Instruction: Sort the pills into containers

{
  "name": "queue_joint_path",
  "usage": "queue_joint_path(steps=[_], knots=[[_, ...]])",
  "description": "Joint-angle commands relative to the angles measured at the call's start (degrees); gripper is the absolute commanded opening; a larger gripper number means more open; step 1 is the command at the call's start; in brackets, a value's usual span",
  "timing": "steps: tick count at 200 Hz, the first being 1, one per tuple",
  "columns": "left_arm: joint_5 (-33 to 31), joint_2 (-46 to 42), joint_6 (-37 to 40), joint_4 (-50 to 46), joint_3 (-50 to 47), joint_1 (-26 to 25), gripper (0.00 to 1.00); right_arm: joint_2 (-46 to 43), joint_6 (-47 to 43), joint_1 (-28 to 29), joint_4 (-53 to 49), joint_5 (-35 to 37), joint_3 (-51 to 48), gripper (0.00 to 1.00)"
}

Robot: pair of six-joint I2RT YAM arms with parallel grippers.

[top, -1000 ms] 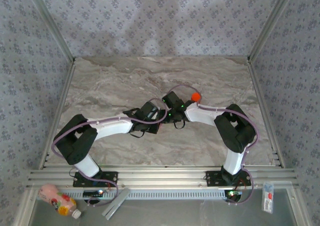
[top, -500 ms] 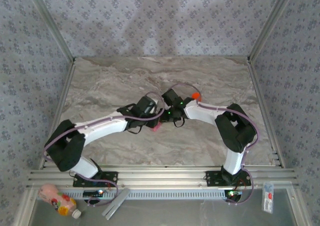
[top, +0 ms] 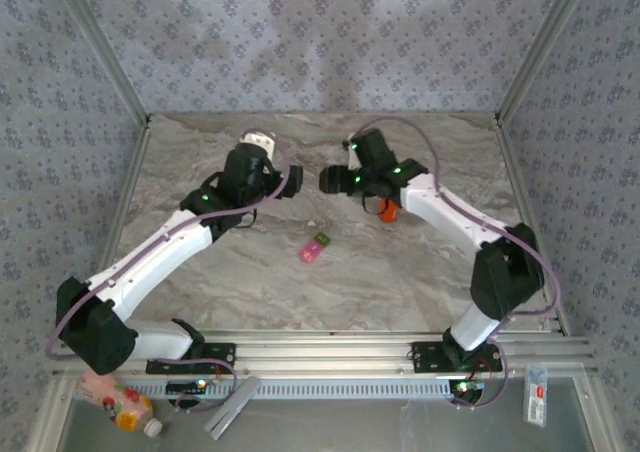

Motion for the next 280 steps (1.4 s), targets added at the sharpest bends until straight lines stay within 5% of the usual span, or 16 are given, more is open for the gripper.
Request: queue_joint_path(steps=[1, 21, 58, 102, 175, 213, 280], knots=[[-4.0, -2.9, 4.0, 1.7, 1.7, 4.2, 1.00, -5.7, -2.8, -5.0, -4.1, -0.8, 3.5, 0.81], [-4.8, -5.4, 9.6, 11.4, -2.4, 8.0, 1.00, -9.7, -3.9, -11.1, -4.2, -1.0, 4.0, 1.00], [-6.1, -8.0, 13.7, 18.3, -7.2, 16.0, 1.00, -16.2, -6.9, -21.0, -2.5, 8.3, 1.1, 1.00], [0.0, -12.3, 14.1, 24.9, -20.3, 27.6, 1.00, -20.5, -5.3, -32.9, 8.2, 12.9, -12.1, 1.00], [0.2, -7.0, 17.3, 50.3, -44.6, 29.5, 1.00, -20.8, -16.1, -35.2, 30.9, 26.5, -36.0, 1.00], [0.1, 2.2, 17.5, 60.9, -47.3, 30.3, 1.00, -20.4, -18.8, -36.2, 46.5, 25.0, -47.7, 1.00], [9.4, 12.4, 15.4, 71.1, -47.7, 34.2, 1.00, -10.0, -24.0, -36.3, 81.8, 17.3, -63.7, 1.00]])
